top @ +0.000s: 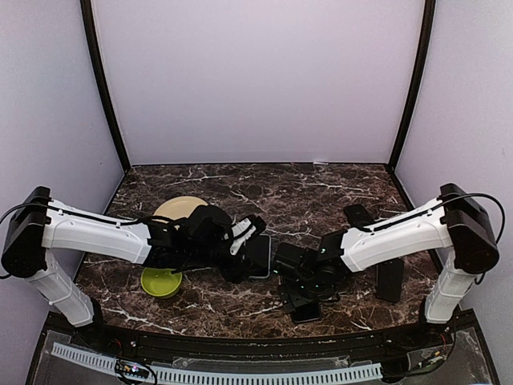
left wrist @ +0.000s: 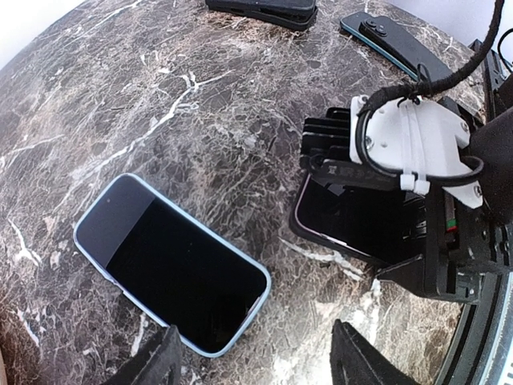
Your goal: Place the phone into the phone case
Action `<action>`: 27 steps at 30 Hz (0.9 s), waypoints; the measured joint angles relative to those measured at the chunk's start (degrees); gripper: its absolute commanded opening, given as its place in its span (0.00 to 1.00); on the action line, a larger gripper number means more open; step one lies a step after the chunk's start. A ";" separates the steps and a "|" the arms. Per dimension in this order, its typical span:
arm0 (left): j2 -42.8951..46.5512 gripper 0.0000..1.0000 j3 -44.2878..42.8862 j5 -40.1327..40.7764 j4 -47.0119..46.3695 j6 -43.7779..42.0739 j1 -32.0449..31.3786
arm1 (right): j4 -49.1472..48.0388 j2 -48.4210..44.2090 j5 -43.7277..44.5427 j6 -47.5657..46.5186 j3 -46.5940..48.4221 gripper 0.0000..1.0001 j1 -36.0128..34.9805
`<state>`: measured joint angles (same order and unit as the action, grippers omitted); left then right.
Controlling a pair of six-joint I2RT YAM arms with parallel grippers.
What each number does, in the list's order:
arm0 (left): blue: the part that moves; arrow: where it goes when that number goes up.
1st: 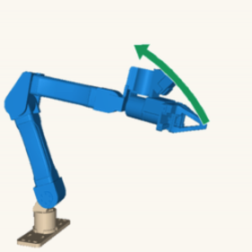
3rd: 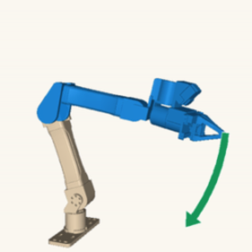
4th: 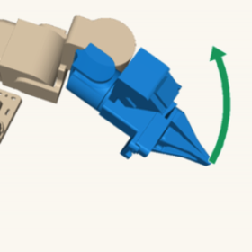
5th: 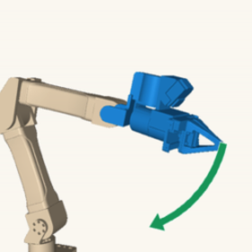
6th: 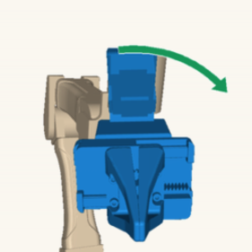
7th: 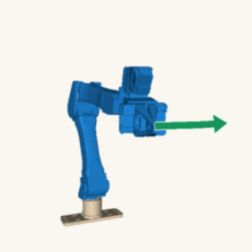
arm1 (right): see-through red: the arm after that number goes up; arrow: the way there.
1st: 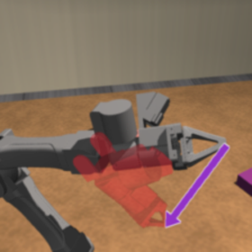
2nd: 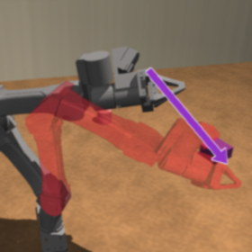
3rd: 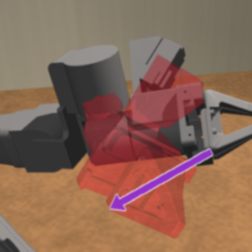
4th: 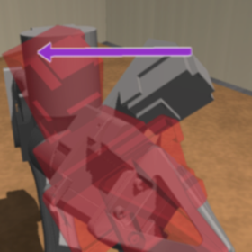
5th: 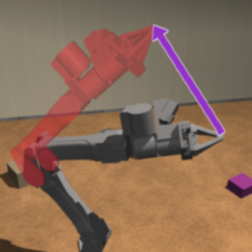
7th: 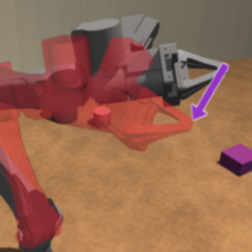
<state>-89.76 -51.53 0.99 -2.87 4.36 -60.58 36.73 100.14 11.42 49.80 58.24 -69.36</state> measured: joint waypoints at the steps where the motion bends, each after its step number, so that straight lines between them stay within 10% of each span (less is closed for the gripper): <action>1: 0.00 0.65 0.00 0.00 0.02 0.17 0.00 | 0.26 0.48 -0.07 0.07 0.55 0.77 -0.07; 10: -1.44 0.66 -0.94 -1.03 1.66 2.60 0.00 | -1.27 0.33 1.27 0.61 0.61 0.45 -0.63; 27: -10.88 0.84 4.00 -13.09 -31.19 28.02 0.70 | -19.89 -20.79 12.70 -7.67 -14.69 0.34 -2.32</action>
<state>-100.64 -47.53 -12.10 -34.06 32.38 -59.88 16.84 79.35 24.12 42.13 43.55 -71.68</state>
